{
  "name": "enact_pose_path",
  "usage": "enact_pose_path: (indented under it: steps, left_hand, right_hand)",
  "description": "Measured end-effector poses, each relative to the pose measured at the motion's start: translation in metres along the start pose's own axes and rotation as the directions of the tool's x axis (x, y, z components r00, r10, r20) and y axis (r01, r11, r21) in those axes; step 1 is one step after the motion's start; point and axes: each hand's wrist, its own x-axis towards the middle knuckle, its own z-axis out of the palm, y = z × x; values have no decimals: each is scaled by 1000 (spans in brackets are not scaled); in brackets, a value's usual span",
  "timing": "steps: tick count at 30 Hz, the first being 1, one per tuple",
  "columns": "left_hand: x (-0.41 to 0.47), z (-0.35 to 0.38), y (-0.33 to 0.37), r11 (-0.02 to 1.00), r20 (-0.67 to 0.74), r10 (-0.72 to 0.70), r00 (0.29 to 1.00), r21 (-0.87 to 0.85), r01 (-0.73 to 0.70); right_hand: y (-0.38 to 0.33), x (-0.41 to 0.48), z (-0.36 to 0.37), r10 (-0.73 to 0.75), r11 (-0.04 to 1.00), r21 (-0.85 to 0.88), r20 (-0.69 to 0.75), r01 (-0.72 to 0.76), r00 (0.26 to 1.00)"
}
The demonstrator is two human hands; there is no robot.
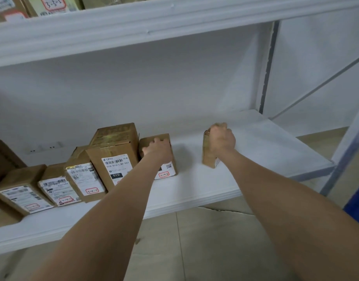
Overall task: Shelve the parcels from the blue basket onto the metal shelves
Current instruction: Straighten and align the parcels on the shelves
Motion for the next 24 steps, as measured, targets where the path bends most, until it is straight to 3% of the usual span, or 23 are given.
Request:
enact_pose_path:
  steps: [6,9,13,19,21,24]
  left_hand:
    - [4,-7,37,937,-92,285,954,-181,-297]
    - [13,-4,63,897,-93,291,952,-320,-305]
    - [29,2,90,863,-82,266,960,-423,-276]
    - [37,5,89,869,-113,149,982,-459,-184]
    - [39,3,83,850,-131,229,965,-456,-264]
    - [39,-2,70,806,-120,343,932,-471,-357]
  right_hand:
    - [-8,-5,-4,-54,995,90,70,48,996]
    - [-1,-4,1,-31,986,167,43,23,999]
    - [10,2,10,21,900,434,66,-47,998]
    - [21,6,21,5,909,415,94,-44,996]
    - [22,10,26,46,895,439,93,-83,995]
    - [24,13,37,26,799,573,270,-182,962]
